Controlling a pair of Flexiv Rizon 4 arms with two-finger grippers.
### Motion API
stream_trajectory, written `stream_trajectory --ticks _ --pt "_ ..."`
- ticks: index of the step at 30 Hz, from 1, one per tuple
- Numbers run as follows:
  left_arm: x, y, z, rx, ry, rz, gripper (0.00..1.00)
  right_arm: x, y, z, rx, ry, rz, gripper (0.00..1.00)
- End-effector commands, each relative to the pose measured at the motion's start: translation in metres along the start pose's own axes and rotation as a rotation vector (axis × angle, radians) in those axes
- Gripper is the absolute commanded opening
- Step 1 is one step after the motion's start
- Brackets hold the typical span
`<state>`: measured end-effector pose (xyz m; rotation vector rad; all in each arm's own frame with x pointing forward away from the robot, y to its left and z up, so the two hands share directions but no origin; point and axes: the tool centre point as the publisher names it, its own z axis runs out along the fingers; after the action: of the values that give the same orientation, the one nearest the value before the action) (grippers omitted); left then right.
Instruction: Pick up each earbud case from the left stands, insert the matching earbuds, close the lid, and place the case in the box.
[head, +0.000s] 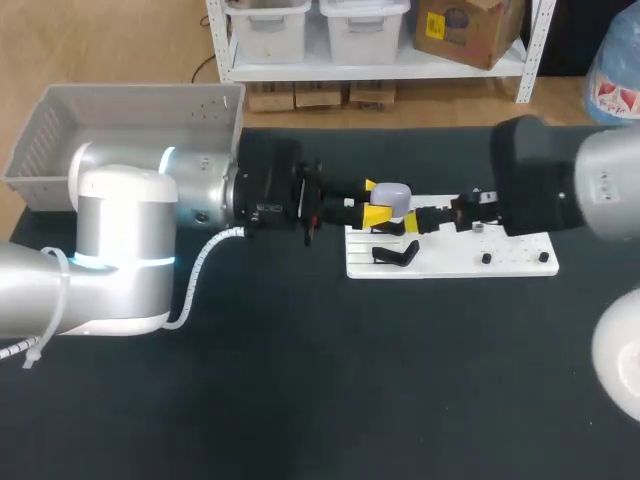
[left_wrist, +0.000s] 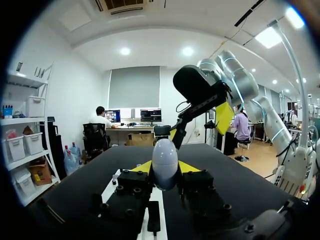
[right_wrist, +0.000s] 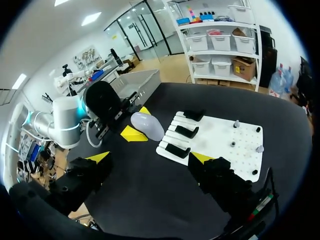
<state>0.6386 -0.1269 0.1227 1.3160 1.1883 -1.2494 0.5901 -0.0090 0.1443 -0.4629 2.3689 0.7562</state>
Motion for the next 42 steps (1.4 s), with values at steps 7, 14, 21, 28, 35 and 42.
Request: stream_trajectory --ticks 7,14,21,28,35,42 --pt "0.001 0.001 0.0 0.001 -0.001 0.0 0.0 -0.008 -0.001 0.024 0.019 0.022 0.015 1.0" --pt "0.001 0.001 0.0 0.001 -0.001 0.0 0.0 -0.014 -0.01 0.032 0.012 0.026 0.029 1.0" --pt "0.001 0.001 0.0 0.001 -0.001 0.0 0.0 -0.016 -0.019 0.037 0.01 0.03 0.048 1.0" --pt "0.001 0.001 0.0 0.001 -0.001 0.0 0.0 -0.018 -0.024 0.043 0.007 0.029 0.06 1.0" --pt "0.001 0.001 0.0 0.001 -0.001 0.0 0.0 -0.02 -0.027 0.042 0.01 0.027 0.069 1.0" --pt "0.001 0.001 0.0 0.001 -0.001 0.0 0.0 -0.025 -0.03 0.036 0.017 0.006 0.075 1.0"
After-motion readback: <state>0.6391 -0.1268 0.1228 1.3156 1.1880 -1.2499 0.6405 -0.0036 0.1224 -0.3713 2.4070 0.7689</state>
